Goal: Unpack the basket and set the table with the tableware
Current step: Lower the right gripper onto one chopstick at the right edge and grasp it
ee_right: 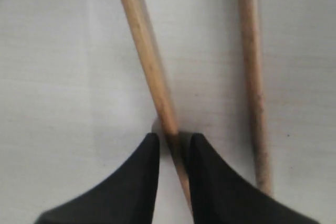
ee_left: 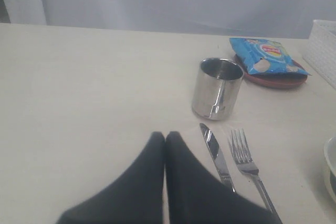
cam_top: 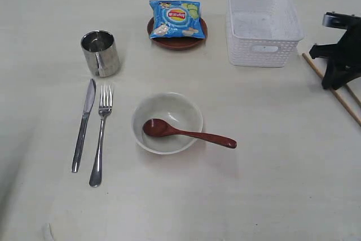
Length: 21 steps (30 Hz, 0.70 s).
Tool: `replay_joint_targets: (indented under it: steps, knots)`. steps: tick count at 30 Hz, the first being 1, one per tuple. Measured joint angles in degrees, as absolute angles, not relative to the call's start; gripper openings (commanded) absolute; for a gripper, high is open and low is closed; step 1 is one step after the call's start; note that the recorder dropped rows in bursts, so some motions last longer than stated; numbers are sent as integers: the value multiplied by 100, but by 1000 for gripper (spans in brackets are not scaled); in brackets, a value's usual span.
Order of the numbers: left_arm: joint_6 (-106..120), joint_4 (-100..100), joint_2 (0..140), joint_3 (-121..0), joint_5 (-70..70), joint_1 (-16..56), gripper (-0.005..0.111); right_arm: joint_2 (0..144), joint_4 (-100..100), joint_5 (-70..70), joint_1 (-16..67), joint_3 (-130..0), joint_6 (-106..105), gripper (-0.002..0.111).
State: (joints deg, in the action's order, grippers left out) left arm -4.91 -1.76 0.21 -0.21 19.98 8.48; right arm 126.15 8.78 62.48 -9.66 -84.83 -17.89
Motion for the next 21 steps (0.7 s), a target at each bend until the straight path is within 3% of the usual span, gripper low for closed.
replay_joint_targets:
  steps: [12, 21]
  knots:
    - [-491, -176, 21, -21, 1998, 848, 0, 12675, 672, 6431, -898, -8538, -1589, 18]
    - [-491, -176, 21, -21, 1998, 848, 0, 12663, -301, 6453, -340, -8491, -1156, 18]
